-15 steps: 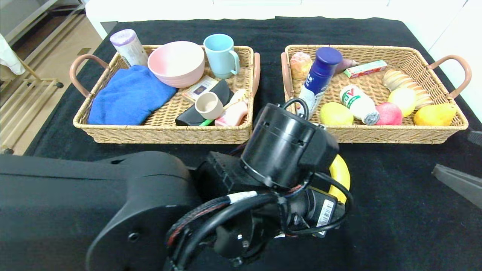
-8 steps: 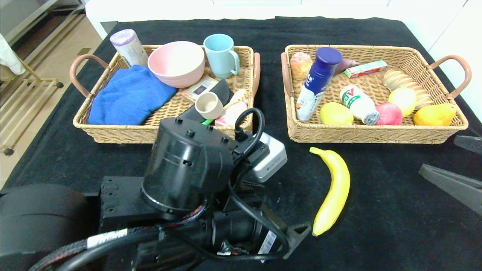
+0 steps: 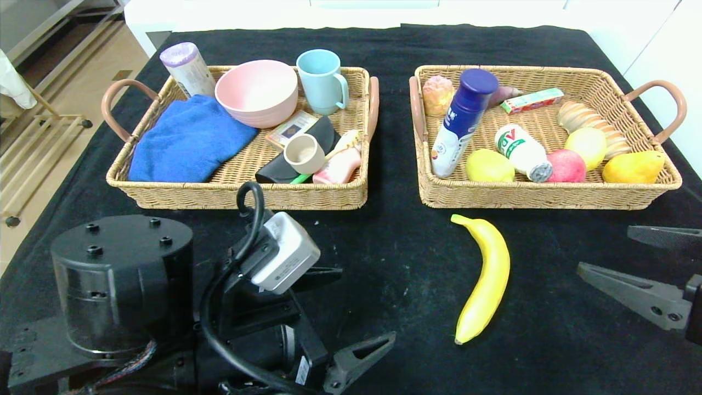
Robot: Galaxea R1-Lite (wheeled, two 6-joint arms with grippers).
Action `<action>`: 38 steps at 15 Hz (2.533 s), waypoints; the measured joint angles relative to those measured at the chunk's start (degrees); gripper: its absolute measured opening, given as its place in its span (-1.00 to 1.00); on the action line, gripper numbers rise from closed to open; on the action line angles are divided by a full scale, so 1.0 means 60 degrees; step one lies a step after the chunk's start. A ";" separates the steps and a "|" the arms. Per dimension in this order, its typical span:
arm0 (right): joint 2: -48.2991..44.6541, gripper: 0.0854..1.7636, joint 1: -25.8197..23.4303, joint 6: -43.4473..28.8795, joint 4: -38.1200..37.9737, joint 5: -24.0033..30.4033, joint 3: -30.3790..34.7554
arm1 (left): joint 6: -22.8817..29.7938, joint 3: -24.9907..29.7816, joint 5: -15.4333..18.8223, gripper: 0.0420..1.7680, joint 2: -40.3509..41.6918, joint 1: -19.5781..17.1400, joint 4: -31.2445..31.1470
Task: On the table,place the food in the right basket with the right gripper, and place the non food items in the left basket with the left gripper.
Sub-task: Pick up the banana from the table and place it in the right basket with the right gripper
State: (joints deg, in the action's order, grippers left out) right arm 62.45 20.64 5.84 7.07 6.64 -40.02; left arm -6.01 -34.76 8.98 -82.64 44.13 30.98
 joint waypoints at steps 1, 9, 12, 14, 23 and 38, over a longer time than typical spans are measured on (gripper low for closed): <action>0.0112 0.94 0.0171 -0.0215 -0.0183 -0.0313 -0.0102 | -0.0008 0.0252 0.0081 0.92 0.0122 -0.0161 0.0128; 0.1501 0.94 0.1658 -0.2668 -0.2891 -0.2052 -0.2178 | -0.0022 0.0864 0.0136 0.93 0.0378 -0.0455 0.0790; 0.2643 0.94 0.2334 -0.4380 -0.4935 -0.2916 -0.4025 | -0.0063 0.0906 0.0132 0.93 0.0502 -0.0455 0.0817; 0.3560 0.94 0.2678 -0.5437 -0.6065 -0.3458 -0.5057 | -0.0081 0.0920 0.0128 0.94 0.0622 -0.0455 0.0805; 0.5949 0.94 0.3100 -0.6985 -0.7507 -0.3964 -0.7020 | -0.0091 0.0900 0.0106 0.94 0.0975 -0.0455 0.0805; 0.6703 -0.30 0.3027 -0.7322 -0.7513 -0.3968 -0.7087 | -0.0106 0.0910 0.0106 0.94 0.1256 -0.0459 0.0776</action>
State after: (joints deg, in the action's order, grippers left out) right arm 102.67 38.80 -38.10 -38.01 -17.16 -82.54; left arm -6.64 -29.29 9.62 -75.11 41.37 35.63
